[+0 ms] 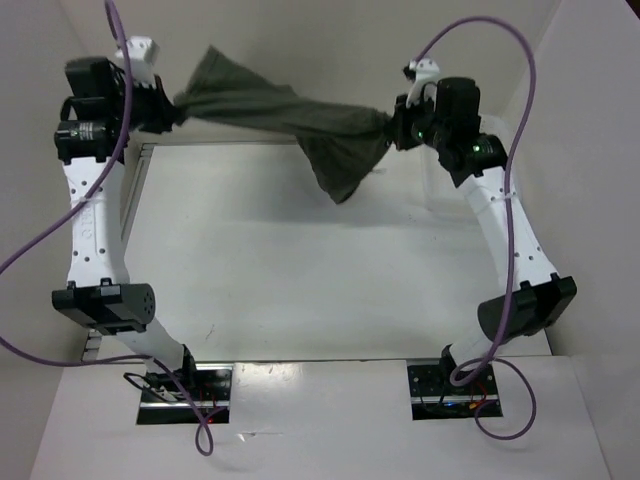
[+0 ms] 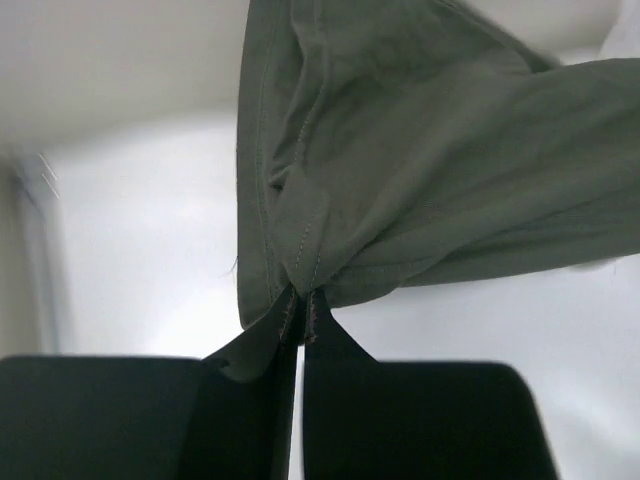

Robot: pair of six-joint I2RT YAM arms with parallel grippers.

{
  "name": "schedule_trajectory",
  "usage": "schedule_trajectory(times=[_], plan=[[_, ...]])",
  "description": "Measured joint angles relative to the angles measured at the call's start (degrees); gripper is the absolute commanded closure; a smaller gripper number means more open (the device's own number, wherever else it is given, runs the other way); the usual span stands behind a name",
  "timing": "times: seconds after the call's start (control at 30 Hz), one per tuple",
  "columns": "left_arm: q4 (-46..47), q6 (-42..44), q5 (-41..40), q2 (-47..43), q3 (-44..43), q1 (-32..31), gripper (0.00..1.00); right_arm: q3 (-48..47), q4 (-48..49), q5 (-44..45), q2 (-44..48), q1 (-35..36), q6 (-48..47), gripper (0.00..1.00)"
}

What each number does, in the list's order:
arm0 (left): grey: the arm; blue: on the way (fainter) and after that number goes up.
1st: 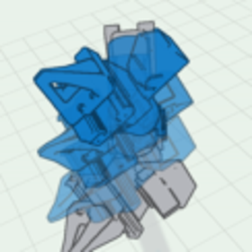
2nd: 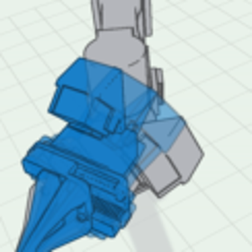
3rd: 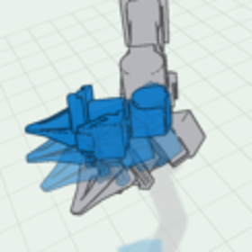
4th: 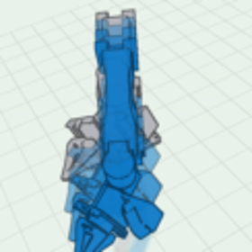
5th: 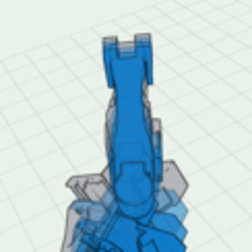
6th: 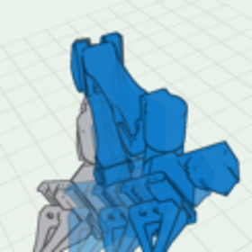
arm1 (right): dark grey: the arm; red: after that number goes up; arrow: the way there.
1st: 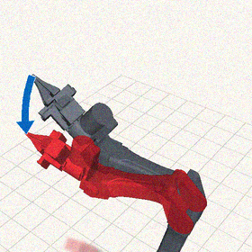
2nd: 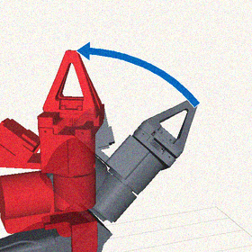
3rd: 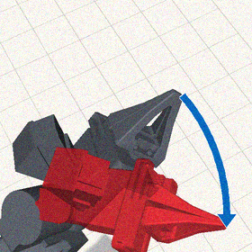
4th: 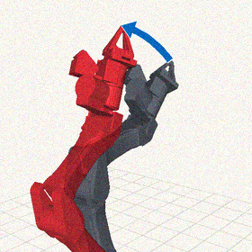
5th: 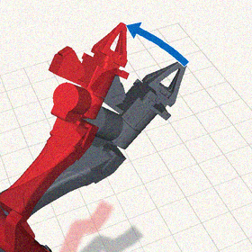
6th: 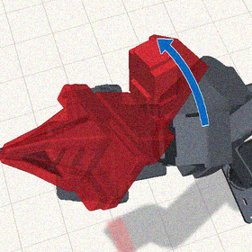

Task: Fold and stack the shorts
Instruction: Flatten the shorts out

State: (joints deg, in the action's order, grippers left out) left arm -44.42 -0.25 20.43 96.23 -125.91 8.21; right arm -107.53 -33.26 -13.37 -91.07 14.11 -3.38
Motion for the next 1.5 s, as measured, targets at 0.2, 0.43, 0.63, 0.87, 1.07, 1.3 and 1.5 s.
schedule_trajectory(times=[0.2,0.43,0.63,0.87,1.07,1.3,1.5], plan=[[-1.95,-0.13,-0.74,-7.15,34.88,0.24,1.0,26.16,-4.44,-4.68,6.73,0.13,-5.38,1.0],[-8.96,-0.13,-3.45,-20.83,59.23,0.42,1.0,42.84,-16.0,-9.92,13.62,3.8,-14.25,1.0],[-13.18,-0.02,-3.72,-23.71,62.34,0.98,1.0,42.32,-22.21,-13.11,14.73,8.39,-20.48,1.0],[-11.63,0.02,-6.73,-23.47,61.79,1.05,1.0,39.5,-23.87,-12.09,12.66,13.77,-21.51,1.0],[-11.41,-0.02,-5.11,-1.14,32.98,1.07,1.0,13.22,-17.97,-2.99,-5.77,11.02,-12.96,1.0],[-6.62,-0.02,-5.14,24.5,-18.82,1.31,1.0,-36.13,-6.08,13.92,-30.25,6.01,-3.26,1.0],[-5.05,0.02,-3.56,22.91,-33.53,1.49,1.0,-41.2,-3.41,17.53,-28.57,8.5,-2.4,1.0]])
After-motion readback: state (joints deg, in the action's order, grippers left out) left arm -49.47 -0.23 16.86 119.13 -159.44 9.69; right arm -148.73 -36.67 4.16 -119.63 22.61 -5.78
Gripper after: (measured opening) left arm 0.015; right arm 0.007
